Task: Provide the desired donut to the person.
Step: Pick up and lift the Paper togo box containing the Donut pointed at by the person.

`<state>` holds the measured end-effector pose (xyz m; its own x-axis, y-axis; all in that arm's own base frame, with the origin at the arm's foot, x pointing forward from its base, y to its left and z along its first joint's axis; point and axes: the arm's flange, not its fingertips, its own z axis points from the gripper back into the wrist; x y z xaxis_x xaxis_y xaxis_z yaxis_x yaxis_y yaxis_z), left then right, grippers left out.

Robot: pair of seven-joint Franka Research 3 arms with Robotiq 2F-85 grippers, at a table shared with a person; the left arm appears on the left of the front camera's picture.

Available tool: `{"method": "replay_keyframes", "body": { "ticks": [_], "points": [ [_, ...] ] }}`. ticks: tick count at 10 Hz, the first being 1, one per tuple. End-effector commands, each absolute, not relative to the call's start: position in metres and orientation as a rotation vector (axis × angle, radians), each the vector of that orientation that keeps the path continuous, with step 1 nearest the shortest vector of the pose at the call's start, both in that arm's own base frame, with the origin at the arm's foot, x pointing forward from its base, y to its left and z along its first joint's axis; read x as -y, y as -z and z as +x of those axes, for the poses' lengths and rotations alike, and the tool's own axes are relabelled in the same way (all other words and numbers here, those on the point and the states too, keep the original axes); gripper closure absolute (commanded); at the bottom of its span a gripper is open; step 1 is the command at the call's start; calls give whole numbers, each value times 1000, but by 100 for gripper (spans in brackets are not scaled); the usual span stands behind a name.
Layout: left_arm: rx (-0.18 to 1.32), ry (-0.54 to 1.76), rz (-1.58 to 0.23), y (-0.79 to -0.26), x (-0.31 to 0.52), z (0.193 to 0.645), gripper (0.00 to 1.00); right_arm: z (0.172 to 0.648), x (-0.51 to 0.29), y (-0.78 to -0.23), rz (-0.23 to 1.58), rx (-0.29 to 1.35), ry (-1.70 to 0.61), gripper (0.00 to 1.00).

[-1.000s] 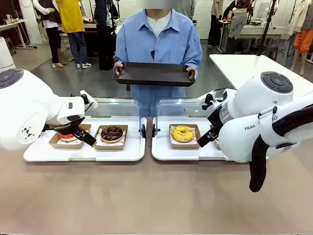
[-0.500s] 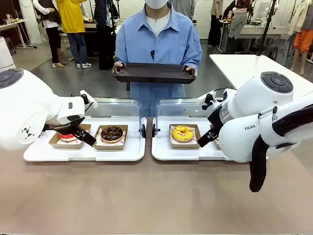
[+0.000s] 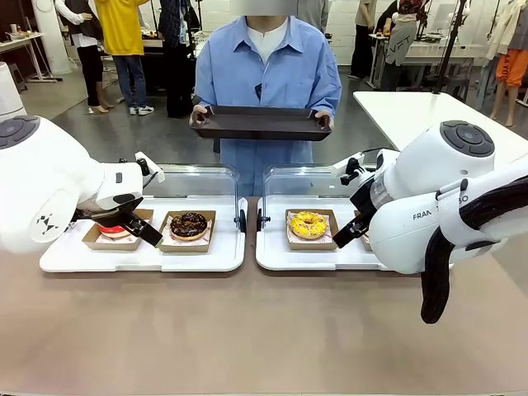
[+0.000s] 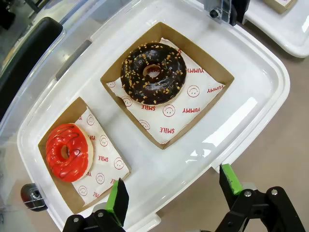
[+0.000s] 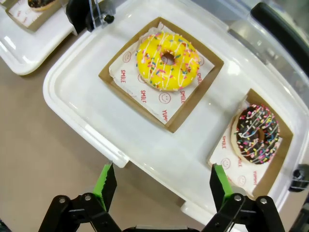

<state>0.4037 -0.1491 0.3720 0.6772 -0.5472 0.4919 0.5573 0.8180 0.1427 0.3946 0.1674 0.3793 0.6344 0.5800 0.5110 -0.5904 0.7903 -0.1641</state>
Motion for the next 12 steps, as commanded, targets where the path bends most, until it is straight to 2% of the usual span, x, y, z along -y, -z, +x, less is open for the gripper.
{"method": "replay_keyframes", "body": {
  "ticks": [1, 3, 5, 7, 9, 10, 12],
  "points": [
    [581, 620, -20, -411, 144, 383, 0, 364, -170, -438, -41, 573, -689, 0],
    [616, 663, -17, -501, 136, 360, 0, 328, -174, -538, -88, 602, -671, 0],
    [635, 657, 14, -563, 133, 342, 0, 306, -165, -603, -118, 552, -654, 0],
    [667, 637, 46, -616, 130, 331, 0, 292, -153, -657, -129, 577, -558, 0],
    [735, 611, 90, -628, 131, 322, 0, 291, -147, -657, -163, 575, -530, 0],
    [685, 634, 9, -630, 127, 320, 0, 277, -146, -669, -107, 590, -585, 0],
    [685, 634, 9, -630, 127, 320, 0, 277, -146, -669, -107, 590, -585, 0]
  ]
}}
